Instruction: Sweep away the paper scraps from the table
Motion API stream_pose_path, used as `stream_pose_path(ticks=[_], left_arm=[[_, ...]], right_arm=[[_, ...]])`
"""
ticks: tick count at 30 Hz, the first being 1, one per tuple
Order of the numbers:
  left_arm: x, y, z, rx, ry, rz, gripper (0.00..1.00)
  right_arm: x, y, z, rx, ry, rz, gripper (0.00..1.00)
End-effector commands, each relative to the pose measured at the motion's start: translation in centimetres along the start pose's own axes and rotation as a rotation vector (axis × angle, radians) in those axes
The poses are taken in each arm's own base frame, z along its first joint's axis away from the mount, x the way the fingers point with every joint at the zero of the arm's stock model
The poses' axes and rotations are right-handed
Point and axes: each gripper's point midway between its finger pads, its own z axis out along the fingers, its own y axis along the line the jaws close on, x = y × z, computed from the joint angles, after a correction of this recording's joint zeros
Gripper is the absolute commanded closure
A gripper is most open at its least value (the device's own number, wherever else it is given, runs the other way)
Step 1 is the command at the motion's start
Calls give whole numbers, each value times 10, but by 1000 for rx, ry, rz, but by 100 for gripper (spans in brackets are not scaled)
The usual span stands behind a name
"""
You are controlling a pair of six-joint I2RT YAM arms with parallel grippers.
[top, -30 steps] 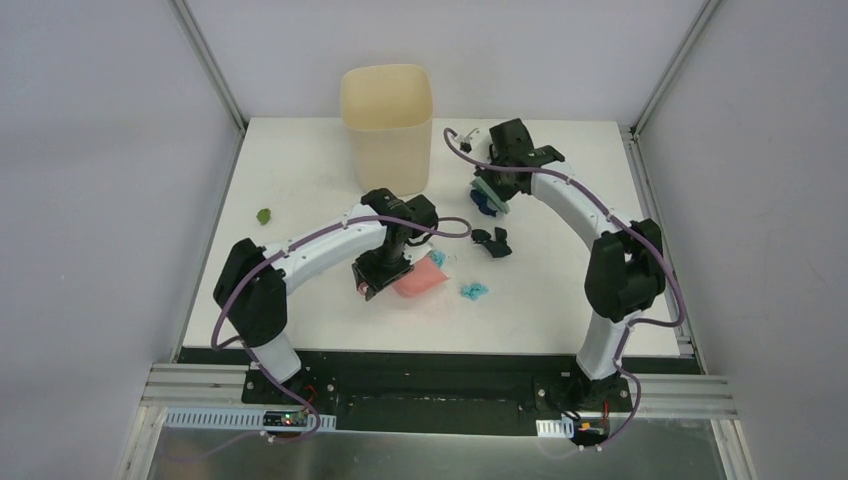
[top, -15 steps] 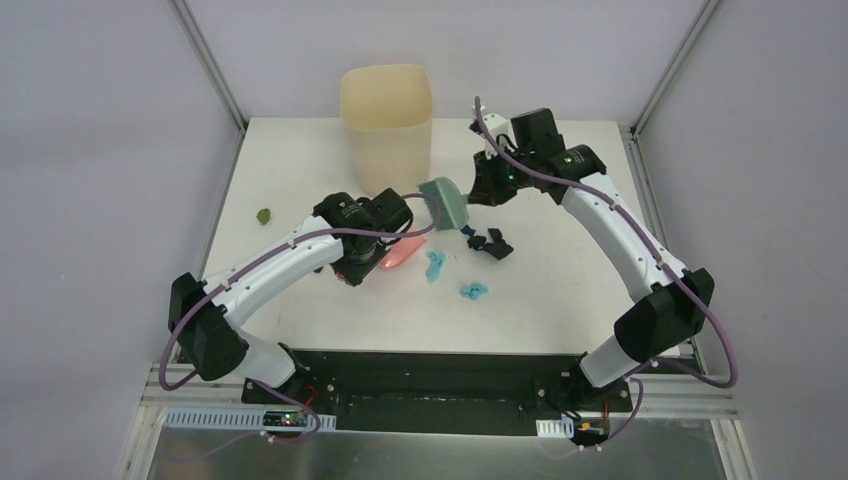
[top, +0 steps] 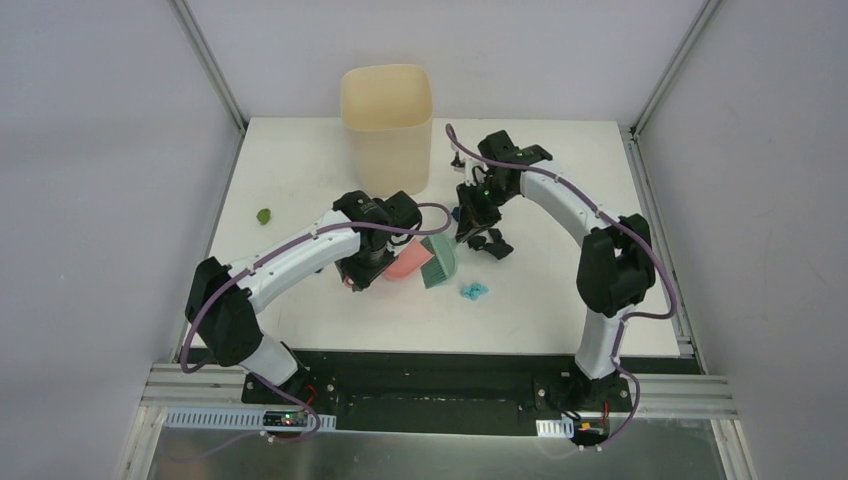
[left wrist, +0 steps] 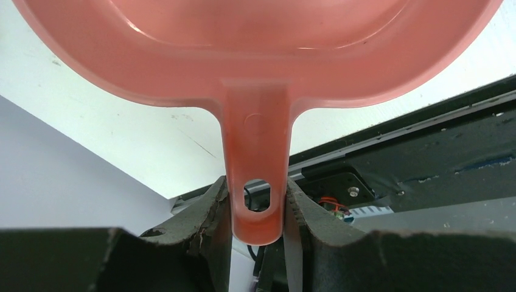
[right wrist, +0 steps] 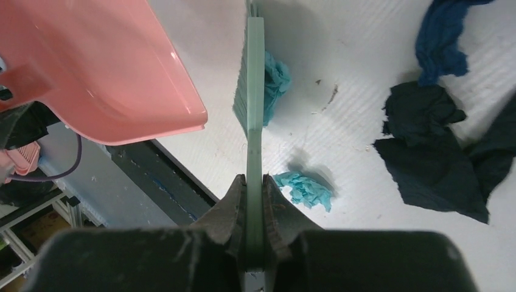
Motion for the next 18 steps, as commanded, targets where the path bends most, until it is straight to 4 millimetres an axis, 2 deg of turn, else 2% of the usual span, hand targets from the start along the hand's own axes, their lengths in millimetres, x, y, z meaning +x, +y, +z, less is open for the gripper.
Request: stream_pose_path(ticks=[1, 3, 7, 9, 11, 14, 18], left_arm=[[-9, -4, 1, 25, -3, 85, 100], [-11, -3, 10, 11, 30, 128, 100], [-11, -14, 23, 24, 84, 179, 100], [-16, -20, 27, 27, 89, 197, 100], [-24, -24, 30, 38, 93, 210, 100], [-39, -30, 35, 45, 112, 239, 100], [-53, -37, 48, 58, 142, 271, 100]], right_arm=[[-36, -16, -47, 123, -141, -31, 100], [-44, -21, -63, 148, -175, -56, 100], [-54, -10, -96, 73, -241, -66, 100], [-60, -7, -115, 43, -290, -54, 100], [-66, -14, -131, 73, -323, -53, 100], [-78, -43, -149, 259, -359, -99, 100], [-98, -94, -159, 528, -428, -170, 100]])
